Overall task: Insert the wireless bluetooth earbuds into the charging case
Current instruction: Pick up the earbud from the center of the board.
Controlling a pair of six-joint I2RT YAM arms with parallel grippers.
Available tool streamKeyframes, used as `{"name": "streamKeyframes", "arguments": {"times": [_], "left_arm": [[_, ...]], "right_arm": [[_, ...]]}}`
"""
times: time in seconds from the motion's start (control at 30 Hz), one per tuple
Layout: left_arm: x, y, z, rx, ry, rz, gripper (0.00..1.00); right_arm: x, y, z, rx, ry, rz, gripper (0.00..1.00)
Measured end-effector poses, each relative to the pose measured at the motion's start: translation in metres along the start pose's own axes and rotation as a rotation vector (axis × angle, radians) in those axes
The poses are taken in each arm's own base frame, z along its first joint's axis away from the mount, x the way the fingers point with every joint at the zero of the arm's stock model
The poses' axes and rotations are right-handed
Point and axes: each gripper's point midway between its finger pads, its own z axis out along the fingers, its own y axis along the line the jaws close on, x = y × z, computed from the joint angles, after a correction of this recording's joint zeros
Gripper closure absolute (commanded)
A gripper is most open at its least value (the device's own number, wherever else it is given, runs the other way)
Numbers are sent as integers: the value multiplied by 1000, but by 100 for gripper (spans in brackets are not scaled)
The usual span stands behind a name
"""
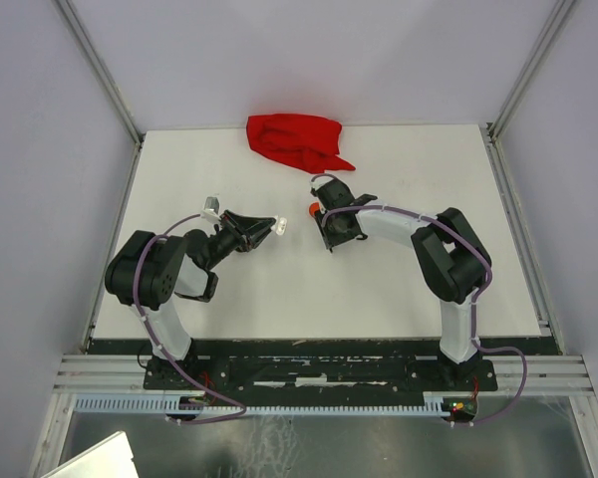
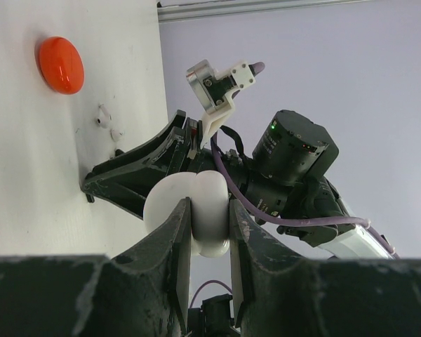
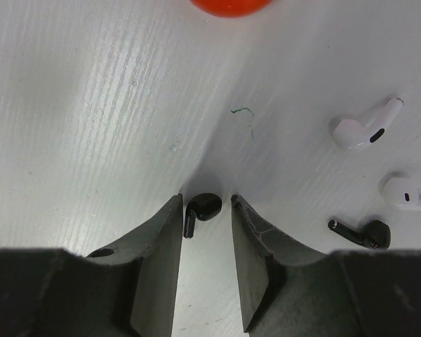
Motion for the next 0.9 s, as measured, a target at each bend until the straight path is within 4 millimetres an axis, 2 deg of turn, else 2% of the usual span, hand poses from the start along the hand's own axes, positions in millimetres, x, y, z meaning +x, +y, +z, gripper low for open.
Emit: {"name": "streamKeyframes", "arguments": {"times": [0.9], "left_arm": [[0, 1, -1, -4, -2, -3, 97]], "right_arm": [[-3, 1, 2, -31, 4, 12, 72]]}}
